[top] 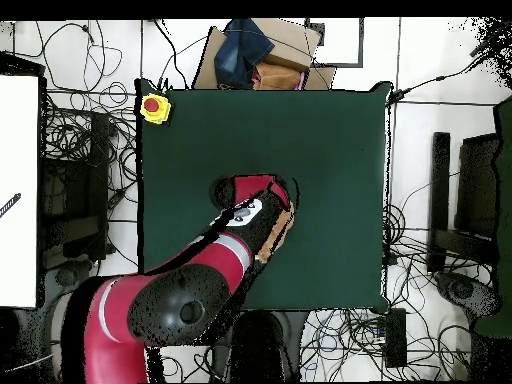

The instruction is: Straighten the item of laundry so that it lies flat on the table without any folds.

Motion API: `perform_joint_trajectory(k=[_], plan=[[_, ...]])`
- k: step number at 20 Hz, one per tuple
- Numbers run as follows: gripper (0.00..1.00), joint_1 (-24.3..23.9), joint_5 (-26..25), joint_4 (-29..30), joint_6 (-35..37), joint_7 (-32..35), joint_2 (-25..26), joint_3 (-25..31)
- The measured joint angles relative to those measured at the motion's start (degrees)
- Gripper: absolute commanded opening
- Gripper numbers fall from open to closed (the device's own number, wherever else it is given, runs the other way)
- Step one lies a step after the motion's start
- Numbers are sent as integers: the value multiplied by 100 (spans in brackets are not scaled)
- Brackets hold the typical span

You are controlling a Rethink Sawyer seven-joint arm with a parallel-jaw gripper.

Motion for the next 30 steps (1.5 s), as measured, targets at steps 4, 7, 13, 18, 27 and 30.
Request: perform_joint_trajectory(k=[4, 7, 13, 18, 27, 30], plan=[[100, -51, 325, -425, 722, -1, 213, -199], [100, -244, 664, -1216, 1895, -1, 569, -478], [100, -718, 1007, -2552, 3557, -1, 1145, -832], [100, -940, 1018, -3027, 4068, -1, 1313, -841], [100, -786, 981, -2557, 3619, 0, 1100, -707], [100, -717, 974, -2219, 3288, 0, 938, -581]])
